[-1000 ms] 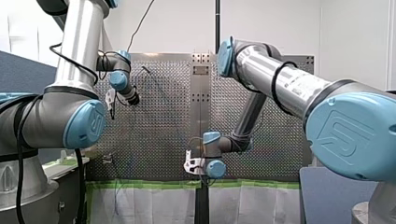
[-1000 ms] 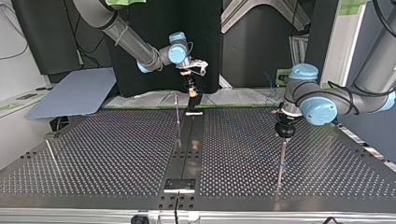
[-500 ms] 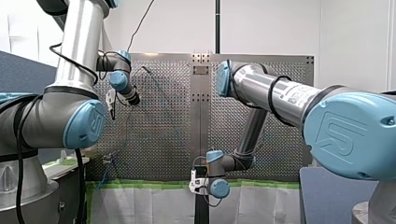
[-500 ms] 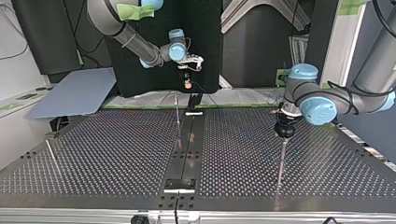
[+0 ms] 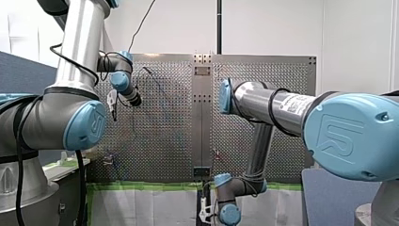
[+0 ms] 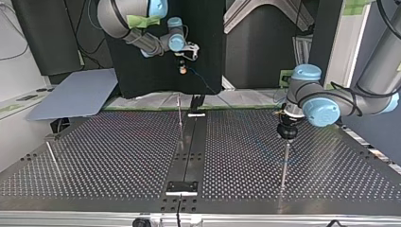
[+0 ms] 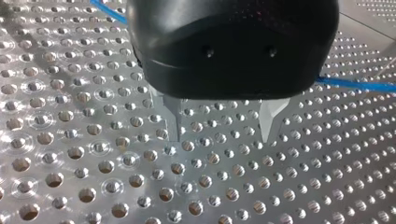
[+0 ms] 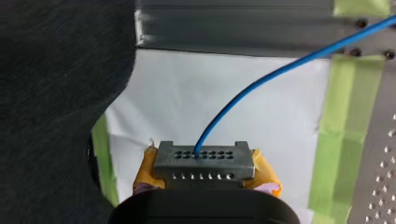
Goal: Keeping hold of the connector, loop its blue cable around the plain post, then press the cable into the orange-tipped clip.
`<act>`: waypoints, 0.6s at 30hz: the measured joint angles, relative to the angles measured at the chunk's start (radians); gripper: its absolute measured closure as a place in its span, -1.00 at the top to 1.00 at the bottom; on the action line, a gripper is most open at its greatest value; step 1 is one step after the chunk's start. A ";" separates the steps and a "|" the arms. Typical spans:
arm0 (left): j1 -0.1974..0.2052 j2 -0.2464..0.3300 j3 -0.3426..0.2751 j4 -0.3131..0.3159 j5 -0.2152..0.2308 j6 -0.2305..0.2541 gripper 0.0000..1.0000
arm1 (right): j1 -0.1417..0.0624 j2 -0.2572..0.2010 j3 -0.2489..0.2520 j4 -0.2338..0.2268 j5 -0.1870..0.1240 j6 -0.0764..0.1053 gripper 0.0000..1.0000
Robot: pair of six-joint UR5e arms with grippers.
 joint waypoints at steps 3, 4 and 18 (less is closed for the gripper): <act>-0.002 0.000 0.000 -0.001 0.000 -0.001 0.65 | -0.008 -0.023 0.031 -0.029 0.003 0.002 -1.00; -0.003 0.000 0.000 -0.001 0.000 -0.001 0.65 | -0.010 -0.031 0.040 -0.038 0.003 0.002 -1.00; -0.011 0.000 0.000 -0.007 -0.002 -0.004 0.65 | -0.015 -0.157 0.168 -0.134 0.028 0.004 -1.00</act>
